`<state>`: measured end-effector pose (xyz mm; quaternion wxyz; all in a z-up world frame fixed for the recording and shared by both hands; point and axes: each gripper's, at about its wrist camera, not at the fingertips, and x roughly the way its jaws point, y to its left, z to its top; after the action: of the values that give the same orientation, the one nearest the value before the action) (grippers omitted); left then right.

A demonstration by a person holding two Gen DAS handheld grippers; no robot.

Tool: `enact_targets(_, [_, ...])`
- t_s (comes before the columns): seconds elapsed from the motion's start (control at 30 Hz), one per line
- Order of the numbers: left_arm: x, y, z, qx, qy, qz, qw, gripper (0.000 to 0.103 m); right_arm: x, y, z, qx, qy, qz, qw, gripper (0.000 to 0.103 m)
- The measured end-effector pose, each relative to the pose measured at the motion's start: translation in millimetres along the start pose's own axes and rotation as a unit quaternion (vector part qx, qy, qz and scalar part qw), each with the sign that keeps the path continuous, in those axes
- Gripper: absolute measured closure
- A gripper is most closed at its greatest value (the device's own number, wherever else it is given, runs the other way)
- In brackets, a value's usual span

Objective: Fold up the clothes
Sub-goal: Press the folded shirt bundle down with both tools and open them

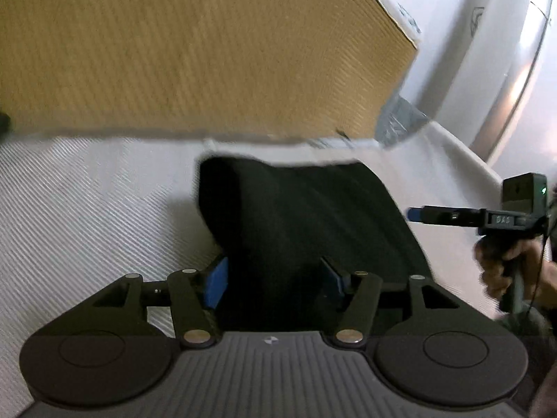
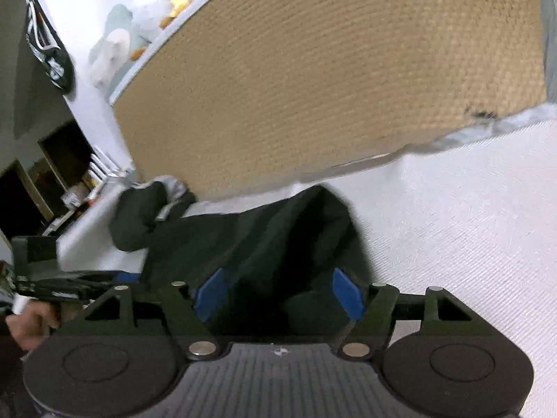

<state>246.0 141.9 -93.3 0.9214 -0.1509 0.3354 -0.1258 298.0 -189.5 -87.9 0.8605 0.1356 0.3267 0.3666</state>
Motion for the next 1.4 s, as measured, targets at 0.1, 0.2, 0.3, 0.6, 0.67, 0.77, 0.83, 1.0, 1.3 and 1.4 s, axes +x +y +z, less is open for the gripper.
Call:
enact_targets(0.1, [9,-6,-5,-0.015,0.003,0.019,0.9997,0.039,14,15,-15,-0.013,0.017,-0.017,1.000,0.025])
enact_targets(0.2, [11,-9,-7,-0.035,0.000,0.031,0.9989,0.038,18,16,-23,-0.036,0.008,-0.052,0.998,0.018])
enact_targets(0.3, [18,-10,-11,-0.048,0.014,0.044,0.9978,0.038,25,10,-27,-0.048,0.013,-0.103,0.993,0.013])
enact_targets(0.6, [46,-6,-30,-0.112,0.024,0.067,0.9911,0.036,53,8,-27,-0.057,0.057,-0.107,0.991,0.033])
enact_targets(0.67, [48,-10,-31,-0.107,0.023,0.078,0.9910,0.037,57,9,-28,-0.048,0.073,-0.103,0.991,0.048])
enact_targets(0.77, [53,-8,-29,-0.104,0.031,0.076,0.9912,0.037,60,6,-29,-0.043,0.082,-0.104,0.990,0.057])
enact_targets(0.83, [58,-5,-29,-0.097,0.038,0.075,0.9916,0.036,66,1,-33,-0.045,0.081,-0.105,0.990,0.059])
enact_targets(1.0, [71,-10,-26,-0.092,0.039,0.101,0.9898,0.029,73,2,-35,-0.041,0.084,-0.108,0.990,0.062])
enact_targets(1.3, [74,-27,-29,-0.073,0.036,0.138,0.9871,0.028,75,5,-34,-0.100,0.110,-0.115,0.982,0.062])
enact_targets(1.4, [77,-32,-32,-0.070,0.029,0.146,0.9863,0.028,72,1,-35,-0.100,0.112,-0.108,0.983,0.062])
